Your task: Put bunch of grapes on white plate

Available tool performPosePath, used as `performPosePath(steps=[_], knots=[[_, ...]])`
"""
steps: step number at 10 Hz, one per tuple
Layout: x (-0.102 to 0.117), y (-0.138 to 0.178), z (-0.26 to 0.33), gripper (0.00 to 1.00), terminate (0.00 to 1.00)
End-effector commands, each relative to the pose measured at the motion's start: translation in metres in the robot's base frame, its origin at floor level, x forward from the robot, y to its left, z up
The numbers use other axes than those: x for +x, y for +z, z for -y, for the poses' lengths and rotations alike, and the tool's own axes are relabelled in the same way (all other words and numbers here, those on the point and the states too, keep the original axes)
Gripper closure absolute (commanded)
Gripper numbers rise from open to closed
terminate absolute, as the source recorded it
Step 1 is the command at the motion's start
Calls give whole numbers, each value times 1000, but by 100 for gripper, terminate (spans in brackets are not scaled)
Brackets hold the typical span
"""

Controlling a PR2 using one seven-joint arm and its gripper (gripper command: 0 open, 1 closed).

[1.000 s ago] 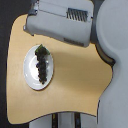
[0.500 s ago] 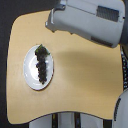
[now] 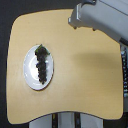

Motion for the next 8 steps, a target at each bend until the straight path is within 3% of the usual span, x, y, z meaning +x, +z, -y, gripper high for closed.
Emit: performPosePath(steps=[1,7,8], knots=[[-13,14,108,0,0],[-35,1,155,0,0],[-35,0,158,0,100]])
